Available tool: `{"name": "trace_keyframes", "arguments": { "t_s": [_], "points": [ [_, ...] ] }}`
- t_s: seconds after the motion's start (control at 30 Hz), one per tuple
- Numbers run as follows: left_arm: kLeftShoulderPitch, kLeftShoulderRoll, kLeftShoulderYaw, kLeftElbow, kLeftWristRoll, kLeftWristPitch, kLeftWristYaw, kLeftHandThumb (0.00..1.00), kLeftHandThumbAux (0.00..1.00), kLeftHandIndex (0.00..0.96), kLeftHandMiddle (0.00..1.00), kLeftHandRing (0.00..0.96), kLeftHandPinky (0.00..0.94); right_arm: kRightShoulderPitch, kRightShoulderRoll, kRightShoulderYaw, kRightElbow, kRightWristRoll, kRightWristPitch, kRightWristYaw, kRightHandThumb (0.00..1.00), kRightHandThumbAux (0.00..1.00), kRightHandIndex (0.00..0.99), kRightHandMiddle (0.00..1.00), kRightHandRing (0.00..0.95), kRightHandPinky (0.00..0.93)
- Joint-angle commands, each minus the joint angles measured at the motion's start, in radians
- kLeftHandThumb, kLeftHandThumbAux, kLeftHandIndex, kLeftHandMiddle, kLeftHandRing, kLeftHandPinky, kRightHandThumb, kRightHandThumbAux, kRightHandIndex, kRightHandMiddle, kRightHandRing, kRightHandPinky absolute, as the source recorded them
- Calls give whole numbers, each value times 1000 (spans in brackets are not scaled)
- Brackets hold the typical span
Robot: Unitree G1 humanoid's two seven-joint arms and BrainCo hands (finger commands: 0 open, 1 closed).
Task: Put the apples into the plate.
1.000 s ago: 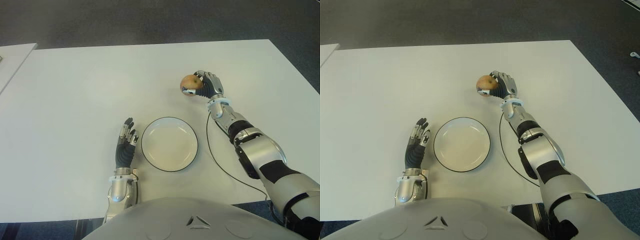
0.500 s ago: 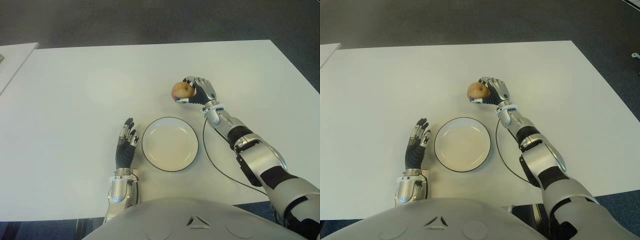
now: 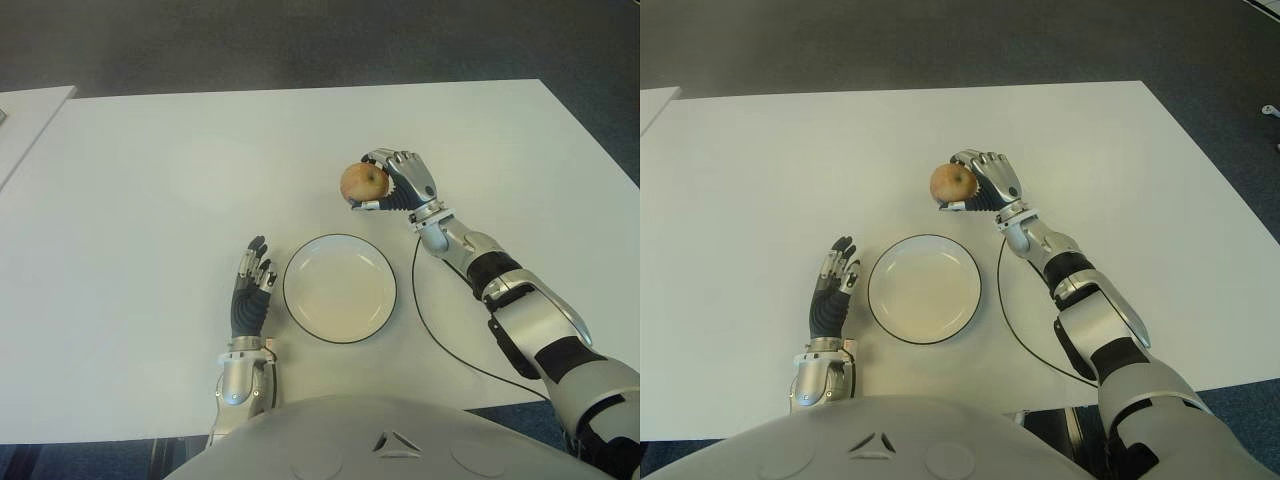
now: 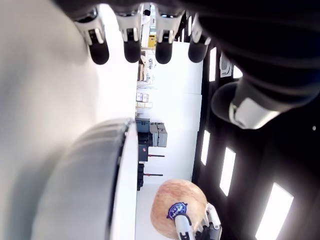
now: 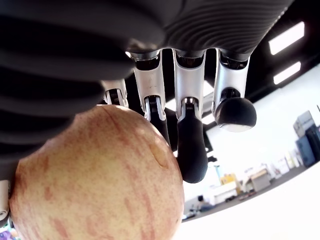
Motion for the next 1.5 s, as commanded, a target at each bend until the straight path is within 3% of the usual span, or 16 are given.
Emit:
{"name": "trace_keyframes", "arguments": {
  "t_s": [0.03,0.33,1.1,1.5],
  "points": [
    [1,-34,-10,19,-9,13,-3,0,521,0,0,0,0,53,-20,11,-83,-14,-18,17,856,675,403,539,876,853],
    [16,-30,-18,-8,21,30,11,0,518,0,0,0,0,179,-66,32,-259,-55,-28,63,855,675,401,538,866,842],
    [1,-33,-12,-6,-10,51,-4,0,524,0,0,0,0,223,-126,14,-439,-132,-22,45,854,675,401,535,856,843],
    [-10,-33,-6,6,-12,49,1,2,546,0,0,0,0,289,-150,-3,-571,-141,-3,104,853,675,398,533,851,839]
  ]
}}
